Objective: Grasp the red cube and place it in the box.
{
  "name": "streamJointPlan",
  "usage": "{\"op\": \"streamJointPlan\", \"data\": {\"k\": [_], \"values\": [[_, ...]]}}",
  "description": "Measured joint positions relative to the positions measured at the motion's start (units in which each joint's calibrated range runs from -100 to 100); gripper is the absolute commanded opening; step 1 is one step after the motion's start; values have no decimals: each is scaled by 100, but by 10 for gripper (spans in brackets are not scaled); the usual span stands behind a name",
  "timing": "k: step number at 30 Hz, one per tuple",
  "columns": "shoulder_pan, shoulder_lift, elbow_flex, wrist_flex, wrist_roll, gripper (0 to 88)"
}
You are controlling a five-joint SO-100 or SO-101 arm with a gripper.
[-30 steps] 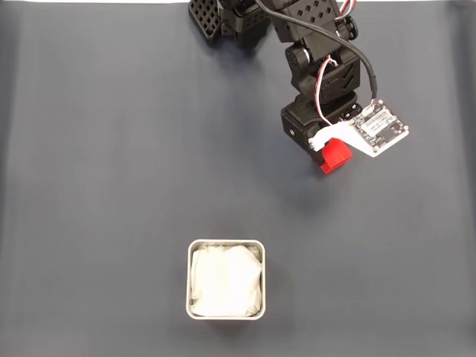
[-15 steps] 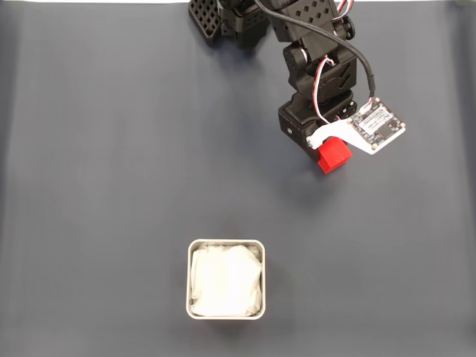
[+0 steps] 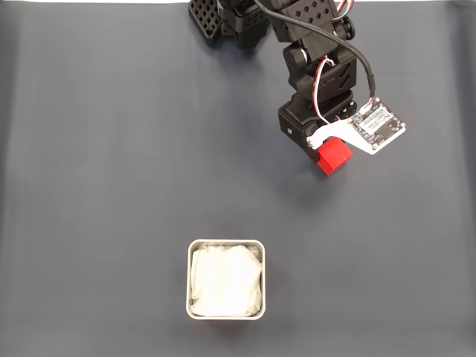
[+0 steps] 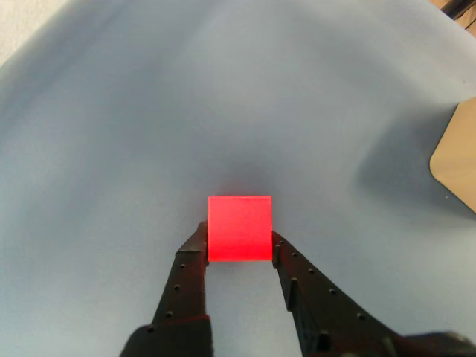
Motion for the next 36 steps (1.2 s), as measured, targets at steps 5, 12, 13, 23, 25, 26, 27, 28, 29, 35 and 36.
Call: {"op": "streamJointPlan", "data": {"k": [5, 12, 13, 23, 25, 26, 27, 28, 29, 35, 36], "values": [[0, 0, 0, 0, 0, 98], [7, -321, 18, 0, 0, 98], [15, -382, 18, 0, 0, 98], [223, -738, -108, 167, -5, 99], [267, -764, -262, 310, -5, 98], [282, -790, -335, 382, -10, 98], [312, -808, -398, 453, -29, 98], [334, -834, -470, 501, -44, 98], [356, -851, -542, 557, -59, 98], [490, -851, -1022, 843, -156, 98], [512, -851, -1094, 883, -171, 98]]}}
